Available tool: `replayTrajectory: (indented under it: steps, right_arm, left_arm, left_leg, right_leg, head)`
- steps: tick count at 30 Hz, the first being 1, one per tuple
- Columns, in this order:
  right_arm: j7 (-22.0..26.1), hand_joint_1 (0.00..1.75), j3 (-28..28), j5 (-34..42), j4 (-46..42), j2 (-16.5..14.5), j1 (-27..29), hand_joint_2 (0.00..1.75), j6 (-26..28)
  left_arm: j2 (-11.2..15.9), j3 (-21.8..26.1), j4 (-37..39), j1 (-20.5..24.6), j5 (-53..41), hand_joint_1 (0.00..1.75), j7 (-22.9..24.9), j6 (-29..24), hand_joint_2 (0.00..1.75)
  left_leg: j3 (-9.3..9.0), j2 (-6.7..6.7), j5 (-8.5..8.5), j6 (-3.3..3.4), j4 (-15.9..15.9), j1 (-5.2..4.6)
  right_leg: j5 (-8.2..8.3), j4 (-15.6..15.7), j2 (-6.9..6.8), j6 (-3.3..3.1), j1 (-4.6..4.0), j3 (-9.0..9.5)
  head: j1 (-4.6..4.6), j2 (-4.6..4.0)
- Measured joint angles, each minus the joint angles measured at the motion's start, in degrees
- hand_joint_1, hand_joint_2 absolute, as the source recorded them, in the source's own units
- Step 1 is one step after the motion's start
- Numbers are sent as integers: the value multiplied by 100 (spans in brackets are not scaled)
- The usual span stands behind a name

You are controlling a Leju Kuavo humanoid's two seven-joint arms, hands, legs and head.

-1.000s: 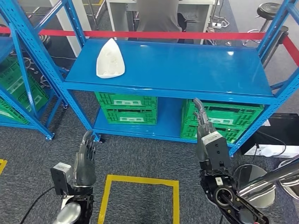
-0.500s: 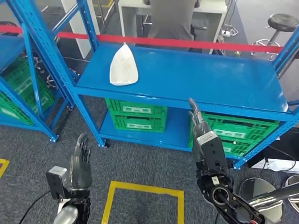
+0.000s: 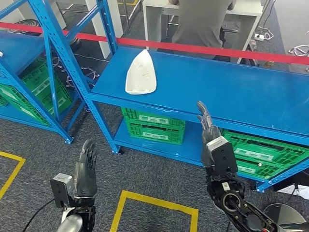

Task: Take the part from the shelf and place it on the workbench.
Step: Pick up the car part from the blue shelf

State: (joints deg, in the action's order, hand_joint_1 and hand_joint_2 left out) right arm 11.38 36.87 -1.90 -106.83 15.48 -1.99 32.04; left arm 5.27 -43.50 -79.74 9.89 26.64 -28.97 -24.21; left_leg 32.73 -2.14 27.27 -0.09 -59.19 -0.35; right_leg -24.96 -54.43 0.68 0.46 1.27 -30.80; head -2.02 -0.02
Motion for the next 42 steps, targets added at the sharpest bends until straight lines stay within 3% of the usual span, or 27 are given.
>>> replayTrajectory:
  steps: [3,4,5,6,8,10,14,15,18,19,20,21,23,24,26,29,31,34,35,37,39,41,42]
  right_arm:
    - [1,0,1,0,4,-1,-2,0,-44]
    - [1,0,2,0,6,-1,-2,0,-53]
    - [1,0,2,0,8,-1,-2,0,-58]
    - [1,0,2,0,8,-1,-2,0,-62]
    - [2,0,3,1,8,-3,-5,0,-77]
    - [12,0,3,23,8,-5,-7,0,-115]
    - [69,0,1,116,9,-7,-13,0,-185]
    - [82,0,-2,119,9,-7,-22,0,-189]
    - [95,0,-8,126,14,-7,-18,0,-193]
    - [96,0,-8,127,21,-7,-9,0,-194]
    - [97,0,-9,128,28,-7,-5,0,-194]
    - [97,0,-9,128,36,-7,-4,0,-195]
    - [98,0,-10,129,45,-7,-6,0,-196]
    - [98,0,-10,129,48,-7,-8,0,-196]
    - [100,0,-11,130,55,-7,-2,0,-195]
    - [112,0,-12,130,58,-14,0,0,-192]
    - [120,0,-12,129,58,-21,-5,0,-190]
    - [122,0,-12,129,61,-22,-5,0,-192]
    - [122,0,-12,130,64,-22,-5,0,-195]
    - [121,0,-13,131,73,-23,-7,0,-205]
    - [119,0,-14,133,78,-26,-16,0,-216]
    - [113,0,-18,135,86,-27,-41,0,-209]
    - [104,0,-23,137,94,-27,-52,0,-195]
  left_arm:
    - [11,17,-16,-25,-13,0,27,-28,0]
    - [19,21,-21,-44,-16,0,34,-35,0]
    - [27,25,-28,-57,-19,0,39,-41,0]
    - [35,30,-39,-64,-21,0,42,-44,0]
    - [51,42,-71,-66,-28,0,49,-59,0]
    - [63,50,-115,-71,-41,0,60,-83,0]
    - [92,58,-203,-107,-61,0,82,-108,0]
    - [93,59,-219,-108,-62,0,86,-110,0]
    - [94,59,-241,-132,-63,0,96,-110,0]
    - [95,59,-242,-147,-62,0,99,-110,0]
    - [95,59,-242,-158,-61,0,101,-110,0]
    - [96,59,-243,-163,-61,0,102,-110,0]
    - [96,59,-246,-165,-61,0,102,-110,0]
    - [97,59,-249,-164,-60,0,102,-110,0]
    - [100,59,-260,-164,-58,0,105,-109,0]
    - [108,61,-282,-167,-57,0,107,-108,0]
    - [114,63,-289,-153,-56,0,104,-108,0]
    - [125,63,-290,-162,-46,0,95,-113,0]
    - [131,63,-290,-173,-42,0,92,-125,0]
    - [143,64,-290,-191,-39,0,87,-158,0]
    - [149,66,-295,-196,-39,0,83,-192,0]
    - [155,68,-311,-195,-37,0,76,-211,0]
    - [161,72,-322,-200,-36,0,73,-217,0]
  left_leg:
    - [754,155,376,-72,-1130,26]
    - [926,166,389,-69,-1298,28]
    - [985,171,288,-57,-1250,29]
    - [911,172,65,-30,-966,24]
    - [572,194,-453,61,-89,-13]
    - [348,222,-630,152,453,-76]
    - [132,183,-603,257,639,-60]
    - [54,172,-583,278,666,-46]
    - [-66,144,-495,317,686,-46]
    - [-97,132,-461,315,682,-47]
    - [-134,120,-424,310,675,-47]
    - [-178,107,-385,299,664,-44]
    - [-270,86,-293,263,632,-41]
    - [-291,76,-254,240,606,-44]
    - [-287,65,-202,187,556,-57]
    - [-264,81,-137,100,420,-54]
    - [-35,122,27,29,-34,-28]
    - [692,163,383,-42,-1119,17]
    - [855,166,407,-48,-1283,23]
    - [833,168,81,-26,-923,23]
    - [504,172,-460,30,-47,8]
    - [309,179,-562,87,434,-34]
    - [296,175,-529,116,472,-48]
  right_leg:
    - [-100,3,-71,-33,-17,93]
    - [-138,3,-87,-32,-22,131]
    - [-177,3,-98,-30,-28,177]
    - [-218,5,-107,-27,-34,232]
    - [-302,15,-125,-12,-42,340]
    - [-359,53,-132,32,-37,398]
    - [-390,-103,-124,166,-36,449]
    - [-474,-325,-115,181,-36,352]
    - [-896,-1391,-93,225,-28,-289]
    - [-965,-1576,-93,246,-25,-460]
    - [-926,-1570,-93,259,-22,-540]
    - [-750,-1364,-93,264,-18,-524]
    - [-212,-622,-89,249,-15,-311]
    - [-74,-297,-88,228,-24,-217]
    - [-18,-35,-85,157,-41,-124]
    - [9,-3,-83,41,-28,-38]
    - [-15,11,-83,0,-10,45]
    - [-91,10,-85,-20,-17,109]
    - [-119,9,-83,-18,-18,134]
    - [-197,10,-79,-8,-19,233]
    - [-290,20,-78,20,-20,363]
    - [-354,48,-78,73,-21,426]
    - [-361,38,-78,108,-21,447]
  head:
    - [102,0]
    - [112,0]
    - [122,0]
    - [129,0]
    - [137,0]
    - [150,0]
    - [147,0]
    - [129,0]
    - [47,0]
    - [24,0]
    - [7,0]
    - [-12,0]
    - [-53,0]
    - [-65,0]
    - [-67,0]
    - [-33,0]
    - [26,0]
    - [105,0]
    - [113,0]
    - [134,0]
    - [147,0]
    - [160,0]
    - [164,0]
